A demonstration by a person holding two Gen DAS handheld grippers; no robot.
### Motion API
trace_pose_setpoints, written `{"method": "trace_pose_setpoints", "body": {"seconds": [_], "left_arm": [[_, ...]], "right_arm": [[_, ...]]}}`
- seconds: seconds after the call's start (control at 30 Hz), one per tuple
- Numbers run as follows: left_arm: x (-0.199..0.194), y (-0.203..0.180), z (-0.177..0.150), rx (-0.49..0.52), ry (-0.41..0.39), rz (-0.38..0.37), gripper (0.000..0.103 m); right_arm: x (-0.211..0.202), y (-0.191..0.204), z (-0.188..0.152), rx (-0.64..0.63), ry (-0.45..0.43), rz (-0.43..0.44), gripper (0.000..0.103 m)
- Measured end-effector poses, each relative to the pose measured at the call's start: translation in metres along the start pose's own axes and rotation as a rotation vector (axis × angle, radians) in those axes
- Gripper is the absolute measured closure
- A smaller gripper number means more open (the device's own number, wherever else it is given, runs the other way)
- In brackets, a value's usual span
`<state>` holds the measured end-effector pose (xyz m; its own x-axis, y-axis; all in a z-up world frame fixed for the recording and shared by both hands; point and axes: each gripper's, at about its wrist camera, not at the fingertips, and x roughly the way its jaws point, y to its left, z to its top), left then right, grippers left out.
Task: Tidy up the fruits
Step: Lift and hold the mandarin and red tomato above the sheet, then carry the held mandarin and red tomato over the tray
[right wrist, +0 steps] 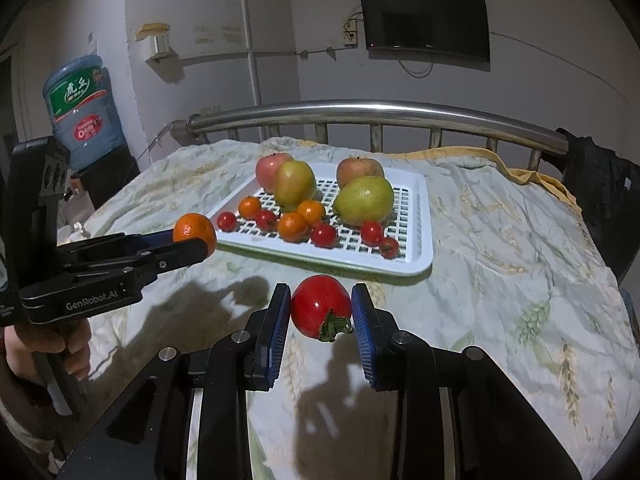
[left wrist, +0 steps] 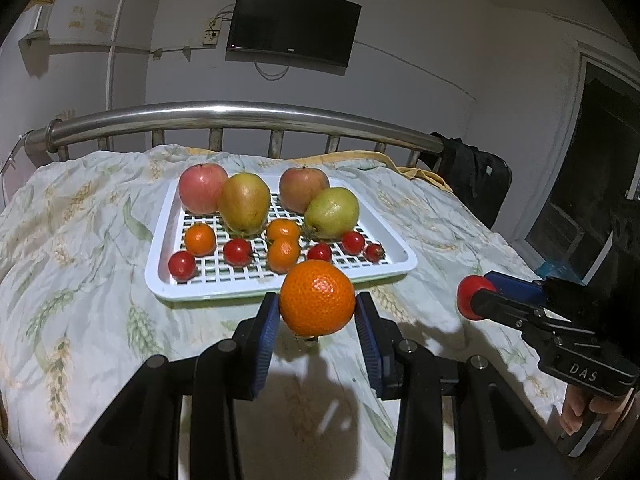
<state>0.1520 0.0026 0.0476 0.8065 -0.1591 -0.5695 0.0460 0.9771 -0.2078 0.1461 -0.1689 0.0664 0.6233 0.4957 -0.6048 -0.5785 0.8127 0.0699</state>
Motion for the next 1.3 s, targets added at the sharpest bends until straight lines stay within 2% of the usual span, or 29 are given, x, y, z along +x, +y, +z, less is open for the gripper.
{"method": "trace_pose_setpoints", "body": {"seconds": [0.63,0.97,1.2,1.3], "left_arm": [[0.051,0.044,0.037,-0.056,0.033,0.079,0.062],[0.09,0.091,0.054,-0.16,0.09,0.153,0.062],[0.113,0.077,0.042,-0.102,0.138,0.17,0.062],[0.11,0.074,0.038,-0.085,0.125,0.191,0.062]], "right_arm": [[0.057,-0.021,0.035,0.038,0.031,0.016,0.073],[0.098,-0.049,0.052,0.146,0.075,0.044,0.073],[0.13,-0.046,0.054,0.155,0.116,0.039,0.073],[0.14,-0.044,0.05,0.139,0.135,0.018,0.073]]}}
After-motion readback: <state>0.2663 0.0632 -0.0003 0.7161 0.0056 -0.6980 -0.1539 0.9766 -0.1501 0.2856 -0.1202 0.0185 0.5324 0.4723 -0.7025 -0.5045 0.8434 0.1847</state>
